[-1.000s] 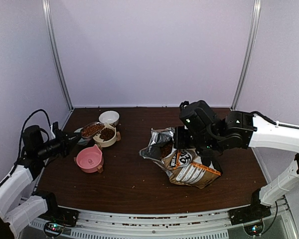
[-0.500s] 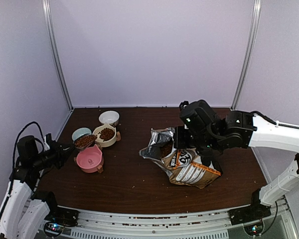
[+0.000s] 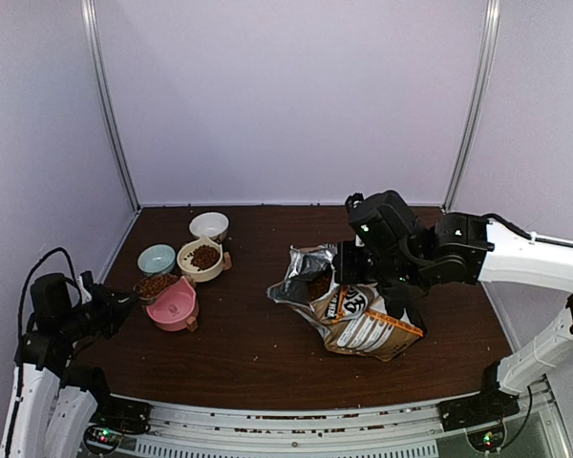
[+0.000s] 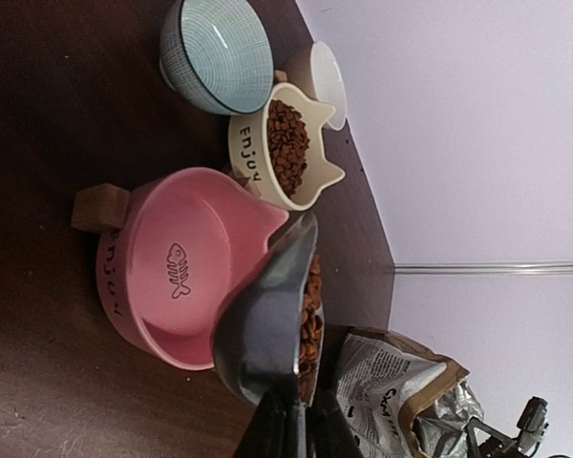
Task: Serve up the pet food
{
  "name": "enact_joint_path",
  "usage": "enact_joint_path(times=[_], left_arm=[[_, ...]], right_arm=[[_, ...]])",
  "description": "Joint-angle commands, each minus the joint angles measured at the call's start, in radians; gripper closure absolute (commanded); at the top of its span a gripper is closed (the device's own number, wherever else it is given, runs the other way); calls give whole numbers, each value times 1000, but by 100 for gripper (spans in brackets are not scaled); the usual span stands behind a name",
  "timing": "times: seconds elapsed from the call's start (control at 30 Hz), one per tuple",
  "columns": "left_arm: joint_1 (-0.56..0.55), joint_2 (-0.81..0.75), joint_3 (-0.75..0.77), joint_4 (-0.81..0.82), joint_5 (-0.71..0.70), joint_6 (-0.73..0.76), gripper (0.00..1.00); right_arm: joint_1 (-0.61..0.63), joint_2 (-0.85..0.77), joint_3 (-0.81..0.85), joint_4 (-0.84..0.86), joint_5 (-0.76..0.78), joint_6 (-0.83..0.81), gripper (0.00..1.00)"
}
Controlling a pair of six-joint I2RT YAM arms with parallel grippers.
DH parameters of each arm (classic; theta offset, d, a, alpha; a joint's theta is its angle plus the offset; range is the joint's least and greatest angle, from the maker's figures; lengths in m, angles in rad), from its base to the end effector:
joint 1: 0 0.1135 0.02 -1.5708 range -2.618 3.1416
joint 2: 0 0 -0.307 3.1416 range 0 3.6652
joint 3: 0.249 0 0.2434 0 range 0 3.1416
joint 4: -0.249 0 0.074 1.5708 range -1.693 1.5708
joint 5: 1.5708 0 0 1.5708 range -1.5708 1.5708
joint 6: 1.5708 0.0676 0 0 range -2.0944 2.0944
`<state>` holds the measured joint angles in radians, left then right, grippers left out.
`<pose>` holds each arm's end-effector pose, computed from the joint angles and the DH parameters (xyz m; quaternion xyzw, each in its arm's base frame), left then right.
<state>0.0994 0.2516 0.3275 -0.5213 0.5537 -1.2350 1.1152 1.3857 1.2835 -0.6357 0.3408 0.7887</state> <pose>0.0752 -0.0282 0.2110 -0.3889 0.7294 -0.4709 0.3083 0.1550 0.2650 0.3582 -0.0788 0.9005 0.2348 0.3576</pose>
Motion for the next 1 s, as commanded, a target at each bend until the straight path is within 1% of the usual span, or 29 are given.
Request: enact_joint_path(times=[0.0,0.13,0.83,0.97], left_arm=[[10,-17,54,-71,-48,73,100],[10,6,103,-154,-82,143,100],[10,186,321,-363,-164,431,100],[10,230,383,-417,-183,500,100]], right_arm=[[-21,-33,-15,-1,48,-14,100],[-24,-34,-21,1,45,-14,100],[-33,-33,-29,-4,38,-11,100],[-35,-30,-29,-4,35,-10,100]])
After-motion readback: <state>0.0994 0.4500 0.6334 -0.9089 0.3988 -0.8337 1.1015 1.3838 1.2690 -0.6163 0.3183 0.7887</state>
